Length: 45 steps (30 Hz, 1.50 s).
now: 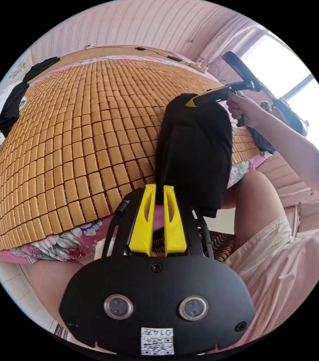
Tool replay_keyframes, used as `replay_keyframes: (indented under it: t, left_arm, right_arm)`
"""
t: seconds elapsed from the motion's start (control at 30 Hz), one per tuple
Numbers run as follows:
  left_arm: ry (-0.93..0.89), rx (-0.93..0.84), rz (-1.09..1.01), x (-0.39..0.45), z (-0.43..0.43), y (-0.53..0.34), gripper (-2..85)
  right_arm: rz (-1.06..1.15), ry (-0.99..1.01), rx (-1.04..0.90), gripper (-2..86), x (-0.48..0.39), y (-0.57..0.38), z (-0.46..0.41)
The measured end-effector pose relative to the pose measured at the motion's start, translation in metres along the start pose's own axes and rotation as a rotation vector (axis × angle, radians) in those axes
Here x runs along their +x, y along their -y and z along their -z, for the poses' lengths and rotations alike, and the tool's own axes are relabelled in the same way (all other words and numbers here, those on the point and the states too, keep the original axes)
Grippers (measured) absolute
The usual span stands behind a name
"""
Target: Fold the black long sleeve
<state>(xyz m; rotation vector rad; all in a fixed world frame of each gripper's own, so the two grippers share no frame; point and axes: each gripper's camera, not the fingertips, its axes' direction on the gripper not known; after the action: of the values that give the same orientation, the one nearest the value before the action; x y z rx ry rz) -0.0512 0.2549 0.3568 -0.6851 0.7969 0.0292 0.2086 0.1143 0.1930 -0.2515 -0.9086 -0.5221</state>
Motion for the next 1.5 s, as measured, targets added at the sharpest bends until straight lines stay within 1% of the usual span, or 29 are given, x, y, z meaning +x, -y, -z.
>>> replay_keyframes:
  t: [0.03,0.07,0.13,0.17,0.23,0.27,0.33,0.4,0.47,0.53,0.6,0.67,0.7,0.73,0.77,0.8,0.83,0.87,0.93,0.97,1.0,1.03,1.07,1.13,1.2,1.37,1.5]
  left_arm:
    - [-0.001,0.027,-0.007,0.005,0.008,-0.006,2.9]
    - [-0.008,0.062,-0.038,0.013,0.020,-0.012,2.2]
    - [-0.026,0.128,-0.091,0.027,0.042,-0.020,1.2]
    - [-0.040,0.170,-0.132,0.038,0.057,-0.026,0.8]
    - [-0.036,0.227,-0.193,0.057,0.081,-0.034,0.3]
    - [-0.037,0.266,-0.238,0.071,0.098,-0.038,0.2]
    - [-0.045,0.327,-0.305,0.092,0.122,-0.041,0.0]
    - [-0.060,0.387,-0.375,0.116,0.143,-0.040,0.0]
    - [-0.090,0.457,-0.489,0.151,0.164,-0.030,0.0]
    - [-0.128,0.500,-0.574,0.180,0.175,-0.017,0.0]
    - [-0.196,0.535,-0.655,0.210,0.181,0.003,0.1]
    - [-0.327,0.565,-0.736,0.253,0.183,0.040,0.3]
    - [-0.369,0.570,-0.745,0.264,0.183,0.051,0.3]
    - [-0.456,0.574,-0.768,0.289,0.182,0.077,0.5]
    - [-0.523,0.589,-0.781,0.317,0.179,0.105,0.8]
    - [-0.551,0.596,-0.777,0.331,0.177,0.121,1.1]
    - [-0.587,0.586,-0.770,0.363,0.168,0.155,1.8]
    - [-0.601,0.543,-0.733,0.395,0.154,0.192,2.9]
    - [-0.579,0.457,-0.699,0.440,0.120,0.245,4.7]
    - [-0.498,0.408,-0.651,0.463,0.092,0.272,6.1]
    - [-0.462,0.370,-0.630,0.473,0.077,0.283,6.7]
    - [-0.397,0.283,-0.618,0.488,0.047,0.301,7.6]
    - [-0.347,0.213,-0.580,0.495,0.023,0.310,7.8]
    - [-0.357,0.171,-0.557,0.494,0.006,0.311,7.5]
    - [-0.387,0.169,-0.575,0.487,0.004,0.304,6.7]
    - [-0.323,0.239,-0.652,0.447,0.040,0.269,6.4]
    - [-0.244,0.288,-0.668,0.388,0.084,0.218,6.4]
  right_arm:
    - [-0.008,0.013,0.099,4.1,-0.008,-0.018,0.019]
    - [-0.012,0.016,0.145,4.0,-0.013,-0.029,0.029]
    - [-0.043,0.012,0.316,3.6,-0.036,-0.078,0.067]
    - [-0.054,0.009,0.358,3.5,-0.042,-0.092,0.077]
    - [-0.114,0.008,0.519,3.4,-0.066,-0.152,0.111]
    - [-0.129,0.008,0.558,3.3,-0.071,-0.167,0.119]
    - [-0.179,-0.004,0.699,3.2,-0.095,-0.222,0.147]
    - [-0.200,-0.033,0.782,3.2,-0.112,-0.255,0.169]
    - [-0.210,-0.089,0.844,3.2,-0.128,-0.284,0.194]
    - [-0.203,-0.172,0.910,3.3,-0.145,-0.317,0.235]
    - [-0.203,-0.232,0.935,3.4,-0.152,-0.341,0.272]
    - [-0.216,-0.303,0.922,3.6,-0.155,-0.360,0.312]
    - [-0.226,-0.379,0.896,3.7,-0.155,-0.369,0.340]
    - [-0.255,-0.475,0.867,4.0,-0.154,-0.374,0.369]
    - [-0.279,-0.527,0.846,4.1,-0.151,-0.375,0.384]
    - [-0.314,-0.601,0.772,4.6,-0.138,-0.372,0.412]
    - [-0.391,-0.647,0.682,5.3,-0.111,-0.368,0.440]
    - [-0.434,-0.662,0.643,5.7,-0.093,-0.367,0.451]
    - [-0.655,-0.694,0.558,8.9,-0.002,-0.367,0.476]
    - [-0.722,-0.701,0.526,9.9,0.023,-0.368,0.476]
    - [-0.848,-0.707,0.478,11.9,0.069,-0.376,0.468]
    - [-0.953,-0.707,0.441,11.8,0.106,-0.386,0.449]
    - [-0.997,-0.698,0.416,11.7,0.122,-0.390,0.437]
    - [-1.048,-0.637,0.344,11.6,0.160,-0.400,0.387]
    - [-1.048,-0.606,0.361,11.7,0.170,-0.405,0.363]
    - [-1.011,-0.680,0.476,12.0,0.149,-0.407,0.352]
    - [-0.933,-0.791,0.603,12.1,0.097,-0.401,0.345]
